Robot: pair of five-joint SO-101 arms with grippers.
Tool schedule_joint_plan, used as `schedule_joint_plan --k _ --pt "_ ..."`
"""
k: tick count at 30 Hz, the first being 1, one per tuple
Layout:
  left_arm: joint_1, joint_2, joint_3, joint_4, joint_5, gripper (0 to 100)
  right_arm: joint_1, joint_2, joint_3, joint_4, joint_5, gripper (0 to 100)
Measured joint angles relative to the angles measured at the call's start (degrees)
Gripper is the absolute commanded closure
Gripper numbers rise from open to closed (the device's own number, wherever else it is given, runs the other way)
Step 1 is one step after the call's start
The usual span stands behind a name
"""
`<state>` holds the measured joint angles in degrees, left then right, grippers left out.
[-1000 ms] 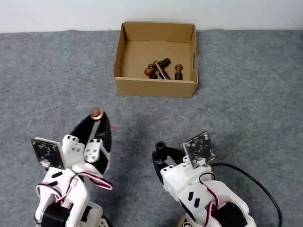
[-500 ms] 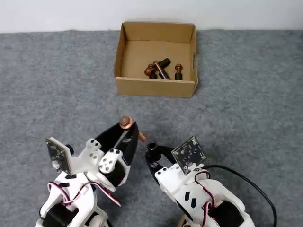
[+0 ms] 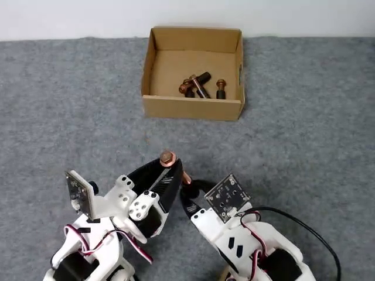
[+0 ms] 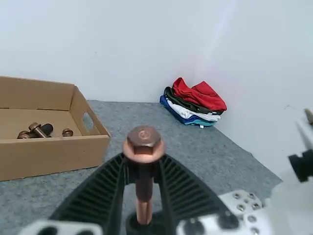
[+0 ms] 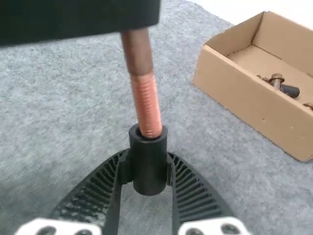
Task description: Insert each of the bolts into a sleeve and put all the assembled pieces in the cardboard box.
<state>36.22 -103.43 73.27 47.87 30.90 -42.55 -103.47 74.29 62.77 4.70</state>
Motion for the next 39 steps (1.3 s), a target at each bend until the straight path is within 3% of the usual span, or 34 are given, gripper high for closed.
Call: schedule_joint_plan --k 22,26,33,39 --pt "0.8 -0.1 -1.0 8.6 0.1 99 -0.3 0.0 0.0 -3.3 6.0 99.1" --pt "2.2 3.3 -1.1 11.0 -2.7 99 -0.4 0.0 0.1 -6.0 7.7 99.1" --pt "2.3 11.1 -5.2 13.7 -4.0 77 0.1 0.1 1.6 -6.4 7.9 99.1" --pt "1.2 17.8 -10.4 18.9 -3.6 75 -0.1 -0.1 1.7 -7.0 7.9 99.1"
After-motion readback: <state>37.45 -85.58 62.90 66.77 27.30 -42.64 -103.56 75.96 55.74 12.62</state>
